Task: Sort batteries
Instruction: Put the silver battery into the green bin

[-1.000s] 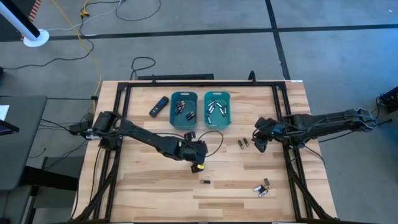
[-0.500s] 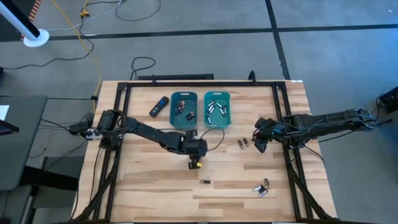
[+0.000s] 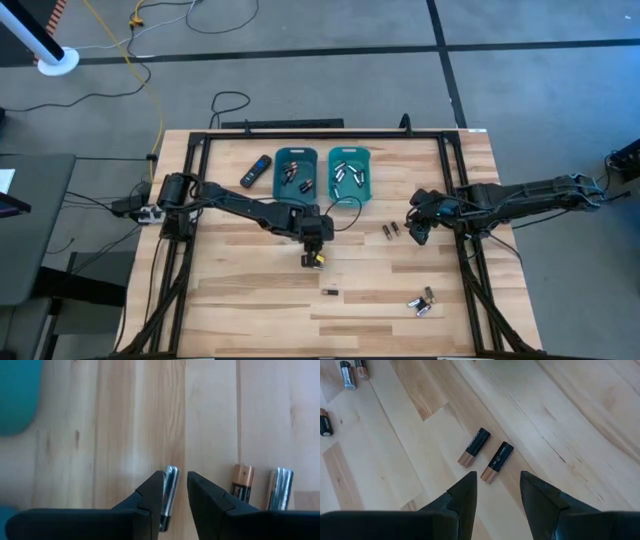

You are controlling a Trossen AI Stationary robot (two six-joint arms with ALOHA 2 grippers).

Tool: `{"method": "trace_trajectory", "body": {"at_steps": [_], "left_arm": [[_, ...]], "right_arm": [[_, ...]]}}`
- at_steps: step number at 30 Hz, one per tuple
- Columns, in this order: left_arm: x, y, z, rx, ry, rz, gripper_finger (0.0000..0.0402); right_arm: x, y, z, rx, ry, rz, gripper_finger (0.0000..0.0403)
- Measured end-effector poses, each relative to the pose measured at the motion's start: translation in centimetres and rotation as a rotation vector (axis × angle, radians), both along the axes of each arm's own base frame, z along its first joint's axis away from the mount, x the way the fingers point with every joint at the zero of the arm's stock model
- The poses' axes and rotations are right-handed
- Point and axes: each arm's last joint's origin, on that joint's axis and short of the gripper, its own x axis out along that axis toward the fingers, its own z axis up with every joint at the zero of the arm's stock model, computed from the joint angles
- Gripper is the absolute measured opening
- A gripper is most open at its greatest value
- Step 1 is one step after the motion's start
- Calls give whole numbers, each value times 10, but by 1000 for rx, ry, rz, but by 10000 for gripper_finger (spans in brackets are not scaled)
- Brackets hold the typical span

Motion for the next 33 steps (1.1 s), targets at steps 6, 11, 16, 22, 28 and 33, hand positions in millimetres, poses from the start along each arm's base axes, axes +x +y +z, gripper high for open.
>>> {"method": "trace_trajectory", "body": {"at_steps": [6,11,16,22,28,33], "left_arm": [[-1,0,0,1,10,-7,68],[-1,2,-1,2,9,-4,66],[-5,2,-8,-17,16,31,66],[-6,3,-10,-41,22,89,71],[-9,3,-13,-18,45,76,95],[-12,4,-18,-22,55,90,117]], "right_arm": [[0,0,0,0,0,0,166],[0,0,0,-2,0,-1,166],[0,0,0,-3,0,-2,166],[0,0,0,-4,0,-2,166],[0,0,0,-4,0,-3,166],[0,0,0,-5,1,-3,166]]}}
